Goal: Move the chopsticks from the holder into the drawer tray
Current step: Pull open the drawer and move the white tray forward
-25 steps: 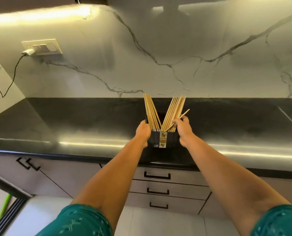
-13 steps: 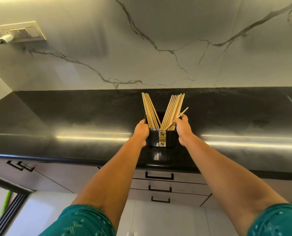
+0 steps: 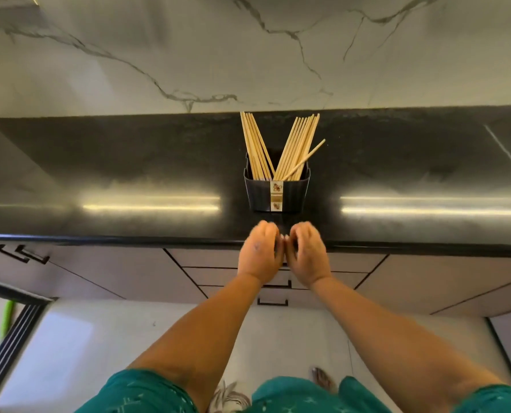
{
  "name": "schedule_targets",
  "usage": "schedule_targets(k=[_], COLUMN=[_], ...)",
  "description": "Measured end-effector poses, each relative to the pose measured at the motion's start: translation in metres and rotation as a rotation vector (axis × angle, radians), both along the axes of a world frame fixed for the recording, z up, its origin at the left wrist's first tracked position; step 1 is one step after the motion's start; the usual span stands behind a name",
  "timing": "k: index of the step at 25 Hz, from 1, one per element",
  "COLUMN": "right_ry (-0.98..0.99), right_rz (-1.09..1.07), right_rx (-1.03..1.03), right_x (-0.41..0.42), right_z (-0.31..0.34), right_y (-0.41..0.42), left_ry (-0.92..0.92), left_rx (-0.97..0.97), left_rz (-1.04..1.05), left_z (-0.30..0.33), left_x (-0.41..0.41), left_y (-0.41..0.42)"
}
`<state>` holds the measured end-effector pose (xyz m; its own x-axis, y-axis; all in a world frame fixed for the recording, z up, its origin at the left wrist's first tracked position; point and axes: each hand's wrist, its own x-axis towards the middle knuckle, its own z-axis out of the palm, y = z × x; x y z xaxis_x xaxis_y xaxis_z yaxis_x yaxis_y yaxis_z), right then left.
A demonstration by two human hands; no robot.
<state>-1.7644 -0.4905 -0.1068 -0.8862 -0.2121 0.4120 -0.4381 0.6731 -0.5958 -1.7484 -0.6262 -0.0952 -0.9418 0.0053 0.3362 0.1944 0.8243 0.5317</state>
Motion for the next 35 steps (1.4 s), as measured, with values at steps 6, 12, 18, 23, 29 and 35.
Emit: schedule_targets(k=[6,12,18,23,29,35], right_ry=[-0.539,-0.771,-0.705,-0.795,-0.762,-0.852], right_rz=[0.086,0.051,0.226,0.133,0.15,0.15], right_rx=[0.401,0.639,0.936,0.847,0.732,0.679], right_x=[0.03,-0.018,-0.021,0.041,0.168,0.289], right_z=[-0.082,-0.106,-0.11,-0.095,-0.086,-0.091], right_y=[0.004,-0.031,-0.039,-0.026,-0.009,0.006], left_ry=[-0.513,-0.715,-0.725,-0.949,-1.013,-0.983], left_rx=[-0.279,-0.352,-0.519,-0.597,-0.435,-0.482], left_rz=[-0.085,-0.058,-0.139,-0.169,-0.033,-0.107], left_z=[-0.086,-0.129,-0.11,-0.103,-0.108,-0.121], left_x=[0.031,-0.01,-0.037,0.013,0.142,0.271], left_y=[-0.015,-0.022,-0.008,-0.007,0.0,0.004])
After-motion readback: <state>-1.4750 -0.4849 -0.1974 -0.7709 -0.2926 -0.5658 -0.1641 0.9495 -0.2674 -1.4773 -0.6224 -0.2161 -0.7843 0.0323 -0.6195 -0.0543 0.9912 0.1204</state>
